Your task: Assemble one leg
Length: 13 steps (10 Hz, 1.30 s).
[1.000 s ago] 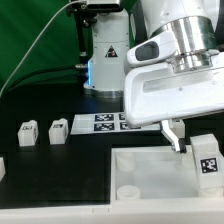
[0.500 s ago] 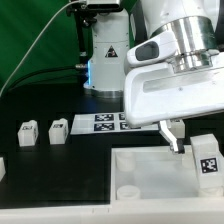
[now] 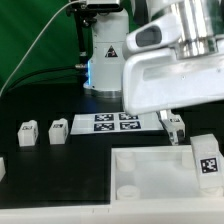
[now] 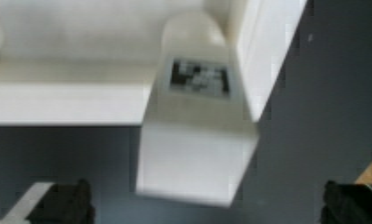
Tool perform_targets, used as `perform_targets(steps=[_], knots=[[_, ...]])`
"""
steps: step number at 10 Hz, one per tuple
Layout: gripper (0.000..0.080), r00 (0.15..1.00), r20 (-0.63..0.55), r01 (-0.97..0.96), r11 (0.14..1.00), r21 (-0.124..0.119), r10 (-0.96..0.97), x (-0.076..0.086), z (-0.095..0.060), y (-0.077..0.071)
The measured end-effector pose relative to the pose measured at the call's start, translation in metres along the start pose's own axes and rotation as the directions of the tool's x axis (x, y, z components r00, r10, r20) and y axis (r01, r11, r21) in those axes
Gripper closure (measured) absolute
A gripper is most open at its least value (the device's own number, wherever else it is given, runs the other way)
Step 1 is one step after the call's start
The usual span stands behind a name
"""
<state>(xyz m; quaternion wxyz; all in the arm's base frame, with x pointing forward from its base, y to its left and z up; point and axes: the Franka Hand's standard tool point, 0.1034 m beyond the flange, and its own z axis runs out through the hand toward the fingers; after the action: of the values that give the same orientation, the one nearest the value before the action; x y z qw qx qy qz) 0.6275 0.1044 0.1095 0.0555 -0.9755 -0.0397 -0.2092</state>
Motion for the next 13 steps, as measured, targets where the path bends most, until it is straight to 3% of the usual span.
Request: perform_targets(steps=[1, 3, 5, 7, 8, 11, 12, 13], knots=[[0.0151, 1.000, 0.013, 0.009, 1.000, -0.005, -0.009, 0.003, 0.002, 0.009], [0.0151, 0.969, 0.247, -0.010, 1.000, 0.014, 0.006, -0.007, 0.006, 0.015], [0.0151, 0.868, 0.496, -0.034, 0.999, 0.039, 0.010, -0.010, 0.002, 0.007], [0.0151, 0.788, 0.615, -0.053, 0.997, 0.049, 0.012, -0.010, 0.007, 0.000], [0.0151, 0.815, 0.579, -0.049, 0.998, 0.049, 0.012, -0.004, 0.012, -0.002], [0.0151, 0.848, 0.531, -0.038, 0.998, 0.052, 0.005, -0.006, 0.022, 0.004], [0.0180, 0.845, 0.535, -0.038, 0.998, 0.052, 0.004, -0.007, 0.022, 0.003], [0.0314, 0.845, 0.535, -0.038, 0.998, 0.052, 0.004, -0.007, 0.022, 0.003]])
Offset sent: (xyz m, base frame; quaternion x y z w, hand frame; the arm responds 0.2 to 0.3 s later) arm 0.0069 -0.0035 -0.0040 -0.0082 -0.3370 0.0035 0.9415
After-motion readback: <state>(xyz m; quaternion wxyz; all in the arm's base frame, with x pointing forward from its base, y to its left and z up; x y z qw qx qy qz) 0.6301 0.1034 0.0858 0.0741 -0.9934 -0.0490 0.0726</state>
